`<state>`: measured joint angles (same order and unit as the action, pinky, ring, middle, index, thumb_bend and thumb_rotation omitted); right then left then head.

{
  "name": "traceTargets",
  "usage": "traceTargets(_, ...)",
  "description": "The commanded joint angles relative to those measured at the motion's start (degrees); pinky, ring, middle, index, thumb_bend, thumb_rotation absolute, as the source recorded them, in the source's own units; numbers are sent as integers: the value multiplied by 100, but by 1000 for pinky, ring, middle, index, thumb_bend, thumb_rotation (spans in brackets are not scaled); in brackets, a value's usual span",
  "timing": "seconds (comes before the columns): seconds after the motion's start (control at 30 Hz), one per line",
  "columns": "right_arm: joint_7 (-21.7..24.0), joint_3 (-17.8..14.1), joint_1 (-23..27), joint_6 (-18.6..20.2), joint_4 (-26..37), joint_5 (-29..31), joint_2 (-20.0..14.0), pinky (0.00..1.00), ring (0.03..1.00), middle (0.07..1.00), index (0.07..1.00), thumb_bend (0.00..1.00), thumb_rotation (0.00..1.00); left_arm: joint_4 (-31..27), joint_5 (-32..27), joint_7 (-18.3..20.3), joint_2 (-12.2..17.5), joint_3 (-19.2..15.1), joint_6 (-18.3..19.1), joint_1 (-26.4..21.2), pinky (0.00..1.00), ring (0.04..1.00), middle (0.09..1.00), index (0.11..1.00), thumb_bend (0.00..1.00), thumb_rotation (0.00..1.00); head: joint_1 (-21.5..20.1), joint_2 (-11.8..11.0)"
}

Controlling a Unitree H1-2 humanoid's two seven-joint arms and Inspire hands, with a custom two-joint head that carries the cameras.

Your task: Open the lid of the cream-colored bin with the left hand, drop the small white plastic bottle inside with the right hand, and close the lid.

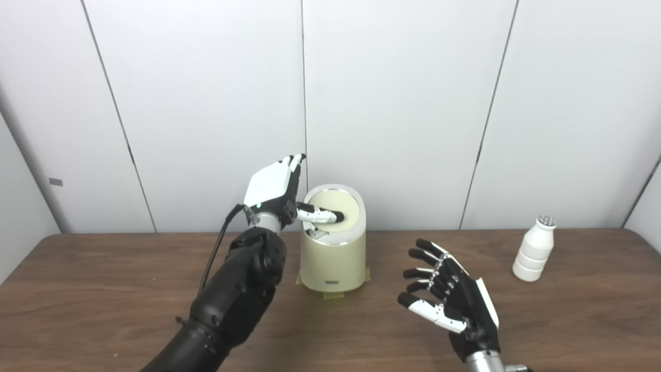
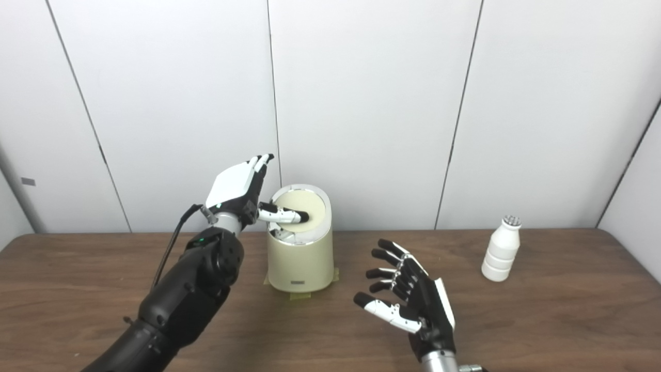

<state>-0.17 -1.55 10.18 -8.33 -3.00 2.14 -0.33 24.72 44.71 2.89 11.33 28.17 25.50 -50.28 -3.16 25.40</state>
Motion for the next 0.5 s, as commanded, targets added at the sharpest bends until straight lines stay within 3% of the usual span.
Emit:
traceTargets(0.0, -2, 1, 167, -66, 199, -13, -7, 502, 621, 765, 784, 815, 221, -87, 452, 454, 182, 238, 129, -159, 1000, 1000, 1000, 1000, 959, 66, -4, 8)
traceTargets(0.13, -2, 4, 173, -51, 216, -17, -4, 512, 627, 767, 786, 820, 230, -278, 816, 921, 301, 363, 137, -122, 1000, 1000, 1000, 1000, 998, 66, 1, 12)
traceTargets(0.23, -1, 0, 170, -28, 238, 9, 9, 512, 625, 767, 786, 817, 222, -484, 816, 972, 325, 246, 131, -34, 1000, 1000, 1000, 1000, 987, 94, 8, 14)
traceTargets(0.37, 7, -1, 170, -21, 246, 28, 17, 505, 621, 767, 783, 814, 208, -848, 495, 319, 131, -361, 41, 174, 947, 995, 1000, 1000, 910, 210, 10, 15)
traceTargets(0.47, 7, 5, 168, -17, 249, 6, 11, 503, 621, 767, 786, 814, 219, -1118, -747, -227, -246, -1418, -716, 407, 834, 960, 977, 974, 817, 219, 15, 16)
